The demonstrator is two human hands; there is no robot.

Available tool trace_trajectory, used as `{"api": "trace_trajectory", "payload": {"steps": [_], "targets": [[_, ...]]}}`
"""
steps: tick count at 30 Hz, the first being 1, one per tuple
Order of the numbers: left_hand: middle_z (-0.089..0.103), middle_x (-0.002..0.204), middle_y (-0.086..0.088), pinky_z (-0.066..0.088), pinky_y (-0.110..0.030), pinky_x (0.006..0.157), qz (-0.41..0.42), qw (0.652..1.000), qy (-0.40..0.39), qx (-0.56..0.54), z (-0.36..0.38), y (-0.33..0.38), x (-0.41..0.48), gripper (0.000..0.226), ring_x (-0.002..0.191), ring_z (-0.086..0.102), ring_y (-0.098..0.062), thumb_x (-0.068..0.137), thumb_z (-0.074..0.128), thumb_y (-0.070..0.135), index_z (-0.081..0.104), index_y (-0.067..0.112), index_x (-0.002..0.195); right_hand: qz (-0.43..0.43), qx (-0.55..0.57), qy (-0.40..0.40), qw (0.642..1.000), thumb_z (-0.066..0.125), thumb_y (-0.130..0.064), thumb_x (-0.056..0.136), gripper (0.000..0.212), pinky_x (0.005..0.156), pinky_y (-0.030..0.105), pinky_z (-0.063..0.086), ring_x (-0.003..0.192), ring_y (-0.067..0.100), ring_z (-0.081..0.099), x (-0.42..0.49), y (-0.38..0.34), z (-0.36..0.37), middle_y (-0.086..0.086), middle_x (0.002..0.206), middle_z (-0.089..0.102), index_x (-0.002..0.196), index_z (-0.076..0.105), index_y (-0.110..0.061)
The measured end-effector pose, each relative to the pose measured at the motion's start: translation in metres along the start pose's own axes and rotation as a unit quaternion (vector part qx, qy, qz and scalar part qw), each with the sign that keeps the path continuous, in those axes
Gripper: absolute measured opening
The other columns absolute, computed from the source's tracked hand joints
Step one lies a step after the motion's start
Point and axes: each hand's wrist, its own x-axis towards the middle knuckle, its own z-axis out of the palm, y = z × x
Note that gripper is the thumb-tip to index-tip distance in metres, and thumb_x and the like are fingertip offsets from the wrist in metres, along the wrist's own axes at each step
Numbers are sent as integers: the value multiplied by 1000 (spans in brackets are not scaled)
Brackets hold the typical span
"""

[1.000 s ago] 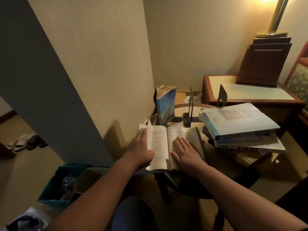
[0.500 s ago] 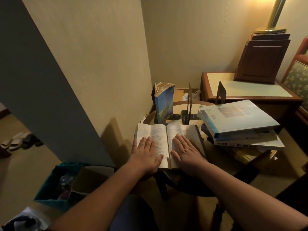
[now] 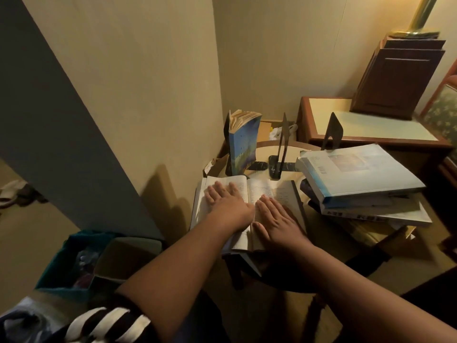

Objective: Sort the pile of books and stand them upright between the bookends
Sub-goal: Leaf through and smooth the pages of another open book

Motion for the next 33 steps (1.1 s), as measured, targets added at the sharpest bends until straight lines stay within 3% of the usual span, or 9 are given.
{"api": "trace_trajectory", "payload": {"steps": [5,10,13,19,26,29,33], "targets": [[-20,159,-25,-10,-59,117,-19,998,33,-49,0,-1,28,78,145,-21,-46,98,21,55,-15,15,154,-7,32,3,999,-28,-91,51,131,117,29,-15,149,14,-19,-2,1,-1,0,165,-13,158,-3,-21],[-22,162,-2,-17,-60,113,123,987,92,-55,12,-17,29,64,148,-23,-30,99,11,55,-12,33,154,-9,28,1,1000,-9,-85,77,102,117,30,-14,148,13,-20,-2,0,-3,0,165,-14,157,-6,-22],[-22,162,5,-15,-57,117,203,974,98,2,19,-31,20,61,149,-22,-22,99,9,57,-9,38,154,-9,36,-5,999,17,-63,98,74,120,32,-11,147,11,-23,-6,0,-4,-4,164,-18,157,-8,-25],[-25,161,7,-8,-49,121,256,962,89,45,40,-60,-9,66,148,-25,-20,92,2,67,-14,44,151,-17,46,-1,999,24,-59,101,70,119,31,-12,145,7,-24,-6,2,-2,-10,163,-20,157,-9,-31],[-29,160,3,-17,-49,115,105,990,71,-61,38,-61,-7,67,146,-29,-25,93,9,70,-18,46,150,-13,42,-1,999,24,-57,102,69,117,30,-12,145,7,-24,-7,0,-4,-10,163,-18,157,-7,-30],[-28,160,1,-9,-58,116,39,992,68,-103,34,-56,9,71,146,-28,-31,91,11,73,-17,45,150,-16,43,5,999,24,-57,102,69,118,30,-12,146,8,-23,-8,0,-3,-8,164,-17,157,-7,-29],[-20,163,-3,4,-64,118,-34,987,59,-145,25,-52,30,73,147,-14,-45,90,12,74,-10,43,152,-8,25,25,999,24,-57,102,70,115,30,-16,144,9,-24,-4,-2,-3,-3,165,-13,158,-3,-25]]}}
